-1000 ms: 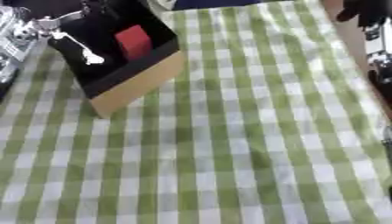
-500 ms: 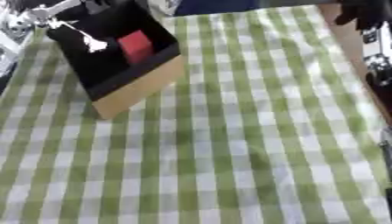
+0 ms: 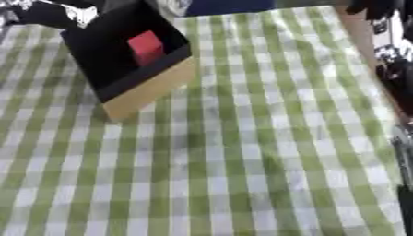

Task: Pick up objects on the table and place them in the box.

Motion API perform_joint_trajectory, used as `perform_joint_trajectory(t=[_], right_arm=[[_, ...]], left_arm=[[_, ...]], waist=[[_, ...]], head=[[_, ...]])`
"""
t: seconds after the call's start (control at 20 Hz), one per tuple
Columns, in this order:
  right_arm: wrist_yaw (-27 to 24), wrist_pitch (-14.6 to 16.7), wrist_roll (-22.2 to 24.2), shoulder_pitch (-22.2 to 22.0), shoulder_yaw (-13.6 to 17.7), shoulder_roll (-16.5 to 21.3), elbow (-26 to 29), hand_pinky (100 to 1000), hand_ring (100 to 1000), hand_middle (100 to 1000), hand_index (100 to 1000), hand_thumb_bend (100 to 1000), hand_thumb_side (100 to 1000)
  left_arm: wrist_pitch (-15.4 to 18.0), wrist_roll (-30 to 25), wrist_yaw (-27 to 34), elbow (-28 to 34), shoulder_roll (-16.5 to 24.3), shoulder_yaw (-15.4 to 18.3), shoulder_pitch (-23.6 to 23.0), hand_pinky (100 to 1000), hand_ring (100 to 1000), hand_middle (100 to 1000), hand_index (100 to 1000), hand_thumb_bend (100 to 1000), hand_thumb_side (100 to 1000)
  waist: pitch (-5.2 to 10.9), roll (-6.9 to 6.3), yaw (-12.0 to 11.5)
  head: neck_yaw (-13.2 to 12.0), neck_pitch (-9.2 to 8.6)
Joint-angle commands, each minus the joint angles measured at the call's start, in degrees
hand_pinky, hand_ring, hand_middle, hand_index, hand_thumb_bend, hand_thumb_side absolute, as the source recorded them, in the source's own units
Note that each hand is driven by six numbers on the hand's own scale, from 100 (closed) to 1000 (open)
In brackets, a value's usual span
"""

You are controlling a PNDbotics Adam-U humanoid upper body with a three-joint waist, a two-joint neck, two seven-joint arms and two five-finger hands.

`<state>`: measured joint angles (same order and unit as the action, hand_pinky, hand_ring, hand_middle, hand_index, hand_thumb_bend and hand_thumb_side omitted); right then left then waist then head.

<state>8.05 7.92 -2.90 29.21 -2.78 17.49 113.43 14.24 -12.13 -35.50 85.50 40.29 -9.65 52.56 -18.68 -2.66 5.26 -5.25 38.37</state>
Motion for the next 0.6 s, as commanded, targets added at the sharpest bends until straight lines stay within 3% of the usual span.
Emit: perform_joint_trajectory(t=[0.05,0.1,0.15,0.4,0.6], right_arm=[[0.49,0.39,-0.16,0.76,0.59,0.45,1.16,793,768,493,681,100,673],[0.53,0.41,-0.18,0.78,0.57,0.44,1.16,793,768,493,681,100,673],[0.57,0.44,-0.21,0.83,0.59,0.41,1.16,794,767,494,682,100,670],[0.97,0.86,-1.08,1.24,1.09,0.18,1.16,796,769,498,684,100,668],[0.98,0.97,-1.29,1.3,0.91,-0.02,1.16,796,769,498,684,100,668]], left_arm=[[1.0,3.03,3.04,5.38,2.92,2.15,-2.02,507,679,692,797,162,411],[0.76,3.88,3.9,6.76,3.29,2.25,-3.03,507,679,692,797,162,411],[0.27,4.73,4.74,8.14,3.53,2.32,-3.95,452,636,675,787,113,436],[-0.61,9.14,9.16,15.31,0.35,5.32,-10.68,482,645,664,775,100,429],[-1.89,12.77,12.78,21.2,0.56,5.98,-16.56,482,645,664,775,100,429]], waist=[[1.48,0.18,-0.15],[1.49,0.18,-0.14],[1.46,0.24,-0.21],[1.4,0.95,-1.37],[1.59,1.03,-1.14]], head=[[0.44,0.58],[0.42,0.59],[0.53,0.54],[1.54,0.53],[1.24,0.76]])
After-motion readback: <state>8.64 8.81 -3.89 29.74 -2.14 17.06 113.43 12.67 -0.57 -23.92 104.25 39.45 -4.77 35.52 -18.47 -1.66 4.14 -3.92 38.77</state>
